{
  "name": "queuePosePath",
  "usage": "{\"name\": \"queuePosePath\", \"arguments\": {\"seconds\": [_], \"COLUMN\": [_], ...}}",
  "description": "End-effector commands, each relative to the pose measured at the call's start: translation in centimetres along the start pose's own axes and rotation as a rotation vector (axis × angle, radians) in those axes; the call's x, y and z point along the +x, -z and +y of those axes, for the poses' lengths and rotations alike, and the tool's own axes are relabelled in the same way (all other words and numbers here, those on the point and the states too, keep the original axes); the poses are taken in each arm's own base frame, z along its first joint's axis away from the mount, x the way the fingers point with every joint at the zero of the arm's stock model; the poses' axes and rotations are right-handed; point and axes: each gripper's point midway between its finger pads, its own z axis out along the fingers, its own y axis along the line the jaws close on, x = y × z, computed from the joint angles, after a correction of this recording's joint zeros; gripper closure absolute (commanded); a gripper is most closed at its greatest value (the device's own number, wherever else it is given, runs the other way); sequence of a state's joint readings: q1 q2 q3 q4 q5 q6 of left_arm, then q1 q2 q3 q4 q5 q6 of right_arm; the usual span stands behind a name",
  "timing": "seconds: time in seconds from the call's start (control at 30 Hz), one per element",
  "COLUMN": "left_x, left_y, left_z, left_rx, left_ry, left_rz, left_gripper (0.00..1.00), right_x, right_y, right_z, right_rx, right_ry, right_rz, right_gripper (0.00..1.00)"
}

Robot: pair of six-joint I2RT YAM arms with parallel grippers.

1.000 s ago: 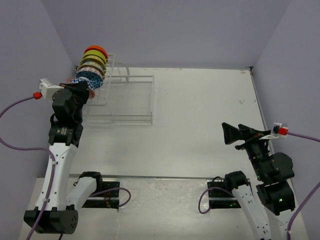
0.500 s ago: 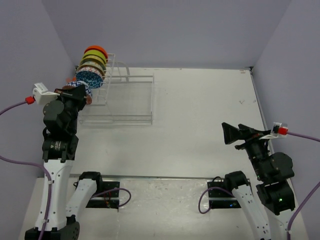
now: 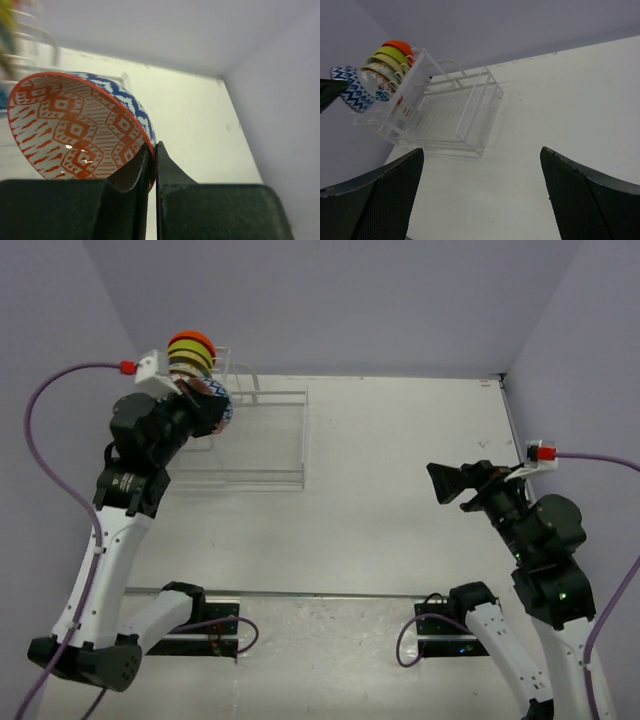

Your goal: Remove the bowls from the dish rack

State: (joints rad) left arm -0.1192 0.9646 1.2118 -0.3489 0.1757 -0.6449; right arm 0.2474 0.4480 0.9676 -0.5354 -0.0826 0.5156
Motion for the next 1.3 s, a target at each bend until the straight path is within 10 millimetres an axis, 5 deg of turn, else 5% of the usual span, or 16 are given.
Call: {"name": "queuePosePath", "arguments": {"seconds": [0.0, 0.07, 0.13, 0.17, 0.33, 0.43, 0.57, 0.67, 0.9, 1.1, 1.27], "left_x": [3.0, 7.6, 9.7, 13.6, 22.6, 28.5, 33.0, 34.8, 35.5, 35.3, 35.3], "left_y": [0.6, 0.5, 0.6, 0.4, 0.1, 1.4, 2.8, 4.8, 7.5, 7.0, 6.7], "left_z": [-8.2, -10.8, -11.9, -13.4, -14.4, -15.3, -16.2, -18.6, -20.4, -20.1, -19.5], "left_rx": [0.221, 0.218, 0.18, 0.221, 0.25, 0.357, 0.562, 0.815, 1.12, 1.09, 1.062], "left_ry": [-0.28, -0.399, -0.497, -0.59, -0.878, -1.099, -1.202, -1.195, -1.276, -1.323, -1.339], "left_rz": [0.124, 0.222, 0.271, 0.354, 0.484, 0.52, 0.568, 0.582, 0.544, 0.574, 0.588], "left_gripper": [1.0, 1.0, 1.0, 1.0, 1.0, 1.0, 1.0, 1.0, 1.0, 1.0, 1.0], "right_x": [-1.2, -1.5, -1.3, -1.9, -0.9, 1.3, 5.3, 7.9, 13.6, 16.3, 16.0], "right_y": [-0.9, -1.6, -2.7, -2.4, -3.2, -3.3, -3.5, -3.7, -3.9, -3.9, -3.9], "right_z": [3.0, 3.7, 3.3, 3.4, 2.1, 0.5, -0.3, -0.1, 1.0, -1.2, -1.9], "right_rx": [-0.112, -0.126, -0.095, -0.075, 0.009, 0.065, 0.046, 0.023, -0.033, 0.103, 0.147], "right_ry": [0.023, 0.027, 0.051, 0.063, 0.099, 0.107, 0.123, 0.149, 0.22, 0.322, 0.335], "right_rz": [0.063, 0.106, 0.16, 0.176, 0.314, 0.414, 0.573, 0.662, 0.859, 0.974, 0.956], "right_gripper": [0.01, 0.01, 0.01, 0.02, 0.11, 0.2, 0.26, 0.26, 0.28, 0.39, 0.5]}}
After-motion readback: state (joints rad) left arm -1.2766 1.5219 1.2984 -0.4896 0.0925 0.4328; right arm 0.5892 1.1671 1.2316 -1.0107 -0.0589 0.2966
